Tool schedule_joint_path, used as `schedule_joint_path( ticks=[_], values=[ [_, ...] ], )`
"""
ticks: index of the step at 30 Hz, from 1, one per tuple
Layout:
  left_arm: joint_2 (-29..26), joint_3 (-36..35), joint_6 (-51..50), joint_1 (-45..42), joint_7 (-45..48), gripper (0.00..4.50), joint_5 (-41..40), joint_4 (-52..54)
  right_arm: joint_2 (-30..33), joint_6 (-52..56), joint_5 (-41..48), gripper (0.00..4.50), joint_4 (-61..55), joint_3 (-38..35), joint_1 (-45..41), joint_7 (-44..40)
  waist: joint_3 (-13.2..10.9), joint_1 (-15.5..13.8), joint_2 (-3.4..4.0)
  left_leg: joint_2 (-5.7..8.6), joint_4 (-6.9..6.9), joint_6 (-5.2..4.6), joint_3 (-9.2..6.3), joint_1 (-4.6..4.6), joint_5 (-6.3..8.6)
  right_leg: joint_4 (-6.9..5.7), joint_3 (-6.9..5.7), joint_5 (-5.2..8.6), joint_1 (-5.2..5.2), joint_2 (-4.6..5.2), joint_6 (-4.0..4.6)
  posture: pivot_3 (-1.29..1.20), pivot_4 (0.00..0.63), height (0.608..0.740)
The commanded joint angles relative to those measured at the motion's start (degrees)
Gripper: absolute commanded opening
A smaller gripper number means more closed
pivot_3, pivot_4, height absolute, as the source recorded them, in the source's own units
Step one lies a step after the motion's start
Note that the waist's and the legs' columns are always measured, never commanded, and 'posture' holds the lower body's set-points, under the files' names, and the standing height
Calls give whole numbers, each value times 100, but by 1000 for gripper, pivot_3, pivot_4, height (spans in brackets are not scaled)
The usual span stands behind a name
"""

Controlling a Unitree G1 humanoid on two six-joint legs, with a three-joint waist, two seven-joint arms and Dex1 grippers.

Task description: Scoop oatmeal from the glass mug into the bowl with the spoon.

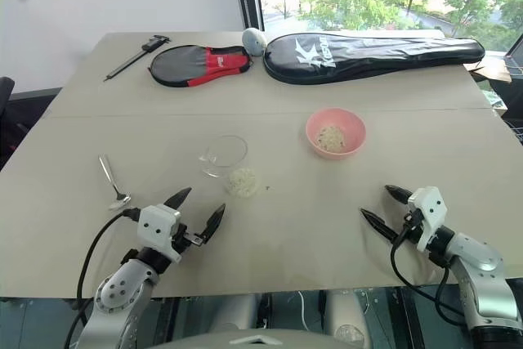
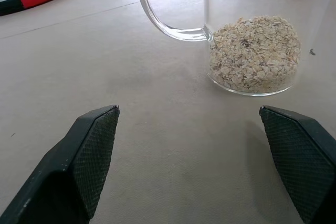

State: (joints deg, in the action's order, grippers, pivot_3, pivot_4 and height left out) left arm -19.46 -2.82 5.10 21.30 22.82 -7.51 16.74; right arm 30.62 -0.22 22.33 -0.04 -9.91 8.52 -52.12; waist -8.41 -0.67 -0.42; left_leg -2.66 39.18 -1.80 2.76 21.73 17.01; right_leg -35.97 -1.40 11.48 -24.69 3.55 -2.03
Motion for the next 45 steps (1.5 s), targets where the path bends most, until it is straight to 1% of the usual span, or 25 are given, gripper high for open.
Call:
schedule_joint_path(
  ticks=[1,10,18,25,30,32,35,37,38,40,42,45],
  values=[
    [-66,-64,-30,97,141,4482,-87,-146,-36,-24,76,4500,-262,-98,151,71,0,-3,0,0,0,0,0,0,0,0,0,0,0,0,0,0,150,740],
    [-82,-127,-133,191,270,4482,-328,-59,-84,51,83,4500,-343,-42,247,172,0,-1,0,-1,-1,0,-1,0,0,1,-1,0,0,0,0,0,150,740],
    [-17,-220,-177,384,138,4482,-261,147,-71,67,71,4500,-278,24,174,101,0,1,-1,-1,-2,0,0,0,0,1,-1,0,0,0,0,0,150,740],
    [60,-223,-233,503,-25,4482,-218,334,-73,70,41,4500,-163,166,-55,-2,-2,4,-3,-2,-2,0,0,-1,0,1,-1,0,0,0,0,0,150,740],
    [225,-308,-482,589,-380,4482,-172,607,-172,286,281,4500,-265,227,-328,-46,-5,6,-6,-1,-2,0,-1,1,0,1,-2,0,-1,0,0,0,150,740],
    [336,-355,-948,713,-708,4482,-87,1042,-106,376,314,4500,-424,342,-402,-213,-9,5,-10,-1,-2,0,-1,2,0,1,-1,0,-2,0,0,0,150,740],
    [354,-560,-1545,863,-876,4482,-283,1711,-26,807,679,4500,-835,366,-502,-342,-30,4,-30,-3,-2,0,-5,6,0,2,-2,0,-5,0,0,0,150,740],
    [354,-948,-2459,800,-1210,4482,-430,2111,101,1101,911,4500,-1145,412,-556,-489,-37,-4,-35,-4,-2,0,-9,9,0,1,-6,0,-7,-1,0,0,150,740],
    [341,-1140,-2632,731,-1241,4482,-603,2253,178,1272,1036,4500,-1314,435,-585,-556,-42,-11,-38,-4,-1,0,-11,9,0,1,-6,0,-7,0,0,0,150,740],
    [310,-1507,-2937,470,-1349,4482,-829,2458,334,1585,1262,4500,-1632,475,-656,-671,-45,-17,-45,-4,0,0,-18,9,0,0,-14,0,-6,0,0,0,150,740],
    [96,-1764,-3658,160,-1419,4482,-1018,2649,470,1794,1377,4500,-1890,536,-733,-746,-49,-20,-50,-3,1,0,-21,10,0,1,-18,0,-3,0,0,0,150,740],
    [-27,-2164,-4325,-501,-1660,4482,-1353,2805,603,2090,1610,4500,-2265,577,-902,-794,-50,-13,-53,-2,1,0,-23,11,0,1,-20,0,-2,-2,1,0,150,740]
  ],
)
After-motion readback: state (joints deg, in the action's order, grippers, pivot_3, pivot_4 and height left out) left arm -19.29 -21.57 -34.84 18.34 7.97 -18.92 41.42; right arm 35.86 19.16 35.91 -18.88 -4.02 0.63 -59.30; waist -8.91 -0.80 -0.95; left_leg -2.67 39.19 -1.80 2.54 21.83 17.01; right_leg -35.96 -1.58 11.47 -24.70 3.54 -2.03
